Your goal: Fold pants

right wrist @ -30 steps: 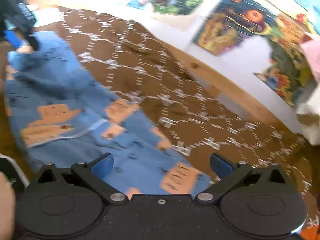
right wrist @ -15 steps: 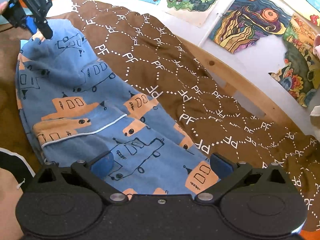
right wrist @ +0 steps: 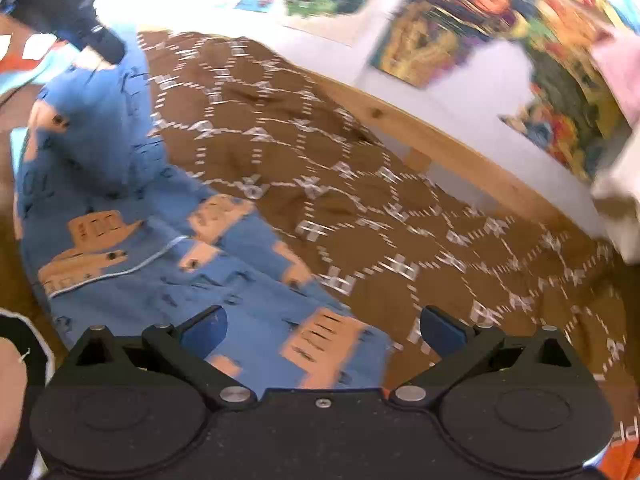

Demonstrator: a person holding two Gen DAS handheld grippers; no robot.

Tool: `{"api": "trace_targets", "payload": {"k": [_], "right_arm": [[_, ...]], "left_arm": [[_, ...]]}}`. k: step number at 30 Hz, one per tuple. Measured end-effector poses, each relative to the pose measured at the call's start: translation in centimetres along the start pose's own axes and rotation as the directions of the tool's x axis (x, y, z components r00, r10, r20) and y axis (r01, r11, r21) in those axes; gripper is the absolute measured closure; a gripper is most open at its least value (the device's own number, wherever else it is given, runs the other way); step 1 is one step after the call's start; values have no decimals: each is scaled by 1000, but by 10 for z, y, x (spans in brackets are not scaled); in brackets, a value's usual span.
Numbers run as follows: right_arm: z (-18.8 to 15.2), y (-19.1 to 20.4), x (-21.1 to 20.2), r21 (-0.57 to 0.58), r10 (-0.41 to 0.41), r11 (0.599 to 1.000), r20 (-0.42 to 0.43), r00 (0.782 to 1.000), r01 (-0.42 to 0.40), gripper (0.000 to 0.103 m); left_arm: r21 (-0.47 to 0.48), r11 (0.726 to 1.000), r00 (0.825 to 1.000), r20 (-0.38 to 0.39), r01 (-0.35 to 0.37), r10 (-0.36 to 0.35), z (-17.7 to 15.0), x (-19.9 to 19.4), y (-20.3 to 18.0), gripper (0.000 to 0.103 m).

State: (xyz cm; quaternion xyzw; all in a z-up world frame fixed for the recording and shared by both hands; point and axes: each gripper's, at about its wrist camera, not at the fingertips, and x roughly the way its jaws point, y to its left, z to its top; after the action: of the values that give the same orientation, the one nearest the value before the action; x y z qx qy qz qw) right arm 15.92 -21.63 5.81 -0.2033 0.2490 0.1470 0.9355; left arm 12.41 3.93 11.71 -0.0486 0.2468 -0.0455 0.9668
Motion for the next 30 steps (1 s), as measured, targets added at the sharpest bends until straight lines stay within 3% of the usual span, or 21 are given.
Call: {"api": "trace_targets", "payload": {"k": [3, 6, 10, 12, 14, 16, 19, 23, 26, 27, 30], "right_arm": [[-1, -35, -4, 83, -7, 997, -28, 1000, 10, 1], [-6, -68, -7, 178, -7, 984, -56, 998, 17, 1], [-19, -101, -8, 328, 12, 944, -83, 996, 16, 1], [-25, -111, -7, 387, 25, 922, -91, 996, 13, 1], [-30, -116, -6, 427, 46, 904, -98, 994, 0, 1], [-33, -117, -6, 455, 75, 890, -88, 993, -27, 1], [-31, -115, -4, 467, 120, 881, -64, 991, -77, 1], [-28, -110, -3, 514, 227, 835, 6, 974, -198, 1], [-27, -102, 4, 539, 334, 785, 49, 941, -306, 1], [-27, -98, 7, 546, 365, 768, 55, 929, -334, 1], [-26, -88, 20, 569, 425, 730, 55, 904, -378, 4]], "left_arm": [[98, 991, 996, -10, 87, -87, -1, 0, -34, 85], [203, 964, 985, -54, 169, -162, -11, 10, -70, 84], [314, 910, 960, -155, 271, -232, -40, 34, -113, 79], [358, 883, 947, -218, 303, -237, -56, 47, -129, 69], [399, 855, 936, -257, 330, -241, -71, 54, -141, 67], [451, 830, 938, -262, 327, -227, -80, 52, -149, 52], [501, 809, 949, -224, 307, -221, -87, 41, -147, 43], [578, 762, 954, -237, 290, -183, -98, 39, -145, 44], [592, 758, 953, -271, 275, -134, -105, 45, -137, 49], [596, 756, 953, -278, 272, -124, -108, 47, -136, 57], [595, 749, 947, -291, 290, -135, -109, 47, -133, 59]]}}
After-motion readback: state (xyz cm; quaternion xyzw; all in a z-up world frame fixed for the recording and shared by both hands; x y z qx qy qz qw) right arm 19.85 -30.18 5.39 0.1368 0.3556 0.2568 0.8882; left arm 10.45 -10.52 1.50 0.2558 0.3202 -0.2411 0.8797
